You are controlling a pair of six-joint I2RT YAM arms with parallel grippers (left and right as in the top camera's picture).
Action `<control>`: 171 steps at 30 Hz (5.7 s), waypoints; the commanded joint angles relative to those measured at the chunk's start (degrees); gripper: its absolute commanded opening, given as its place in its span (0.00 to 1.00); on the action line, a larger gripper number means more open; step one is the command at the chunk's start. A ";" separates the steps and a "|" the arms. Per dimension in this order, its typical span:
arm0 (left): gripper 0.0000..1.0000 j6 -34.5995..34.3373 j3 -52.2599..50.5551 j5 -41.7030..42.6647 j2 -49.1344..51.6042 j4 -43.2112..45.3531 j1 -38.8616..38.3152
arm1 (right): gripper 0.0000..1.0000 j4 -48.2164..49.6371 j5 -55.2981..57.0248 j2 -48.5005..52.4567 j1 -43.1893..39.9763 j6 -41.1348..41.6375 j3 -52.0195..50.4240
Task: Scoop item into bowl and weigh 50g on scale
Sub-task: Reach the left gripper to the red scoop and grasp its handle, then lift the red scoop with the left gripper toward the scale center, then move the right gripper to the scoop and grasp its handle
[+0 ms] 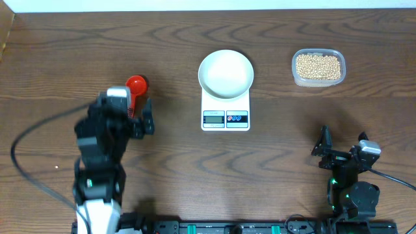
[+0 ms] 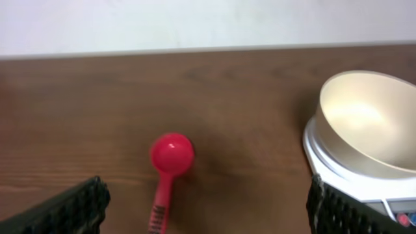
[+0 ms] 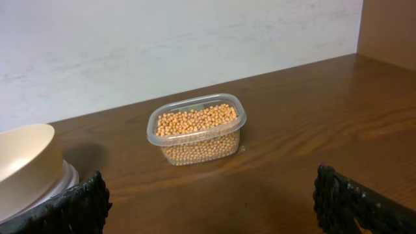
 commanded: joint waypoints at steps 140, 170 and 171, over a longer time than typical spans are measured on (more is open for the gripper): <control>0.07 -86.99 32.65 6.49 37.75 -37.66 -8.98 | 0.99 9.62 -54.03 35.98 0.31 16.35 25.24; 0.07 -101.07 32.65 6.64 37.75 -31.52 -13.11 | 0.99 -9.60 -39.60 75.08 17.05 19.17 56.52; 0.07 -101.09 32.65 6.64 37.75 -31.50 -13.27 | 0.99 -9.35 -39.67 75.08 17.07 19.17 56.52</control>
